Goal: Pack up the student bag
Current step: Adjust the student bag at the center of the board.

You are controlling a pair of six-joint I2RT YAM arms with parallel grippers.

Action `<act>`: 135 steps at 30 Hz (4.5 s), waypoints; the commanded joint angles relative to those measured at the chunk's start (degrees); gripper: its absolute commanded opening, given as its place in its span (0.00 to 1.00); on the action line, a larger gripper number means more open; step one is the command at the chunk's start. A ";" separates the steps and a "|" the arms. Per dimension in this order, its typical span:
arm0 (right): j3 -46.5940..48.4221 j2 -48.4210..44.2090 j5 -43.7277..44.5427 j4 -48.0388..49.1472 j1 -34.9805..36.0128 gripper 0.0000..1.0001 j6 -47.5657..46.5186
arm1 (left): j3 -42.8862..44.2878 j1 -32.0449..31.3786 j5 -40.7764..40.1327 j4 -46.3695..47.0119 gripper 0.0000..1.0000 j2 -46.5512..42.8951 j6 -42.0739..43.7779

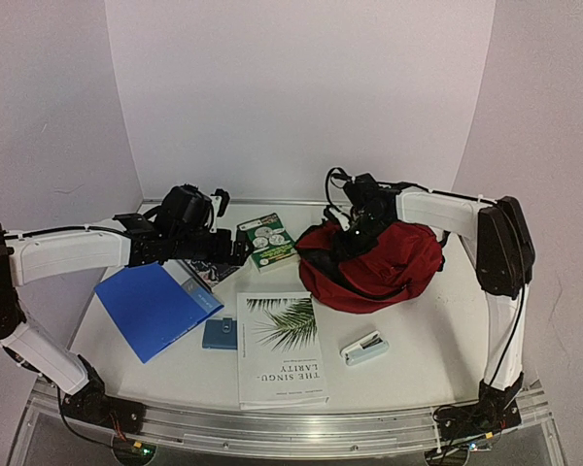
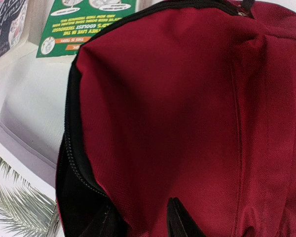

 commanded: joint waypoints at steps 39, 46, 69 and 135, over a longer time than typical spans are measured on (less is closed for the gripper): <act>0.53 3.48 13.86 5.40 -26.20 0.45 -6.88 | 10.17 -6.97 6.03 4.22 0.99 16.05 15.07; 2.91 2.20 14.74 5.39 -26.20 0.67 -7.41 | 9.41 -6.11 6.06 3.89 1.00 14.59 13.70; 2.17 -1.43 -7.46 1.11 -25.96 0.00 -3.46 | 59.95 -8.74 14.41 -1.78 0.90 50.74 22.38; 1.20 -13.20 -13.46 0.16 -9.03 0.68 -2.86 | 27.72 -6.30 9.64 -9.91 0.91 23.58 10.77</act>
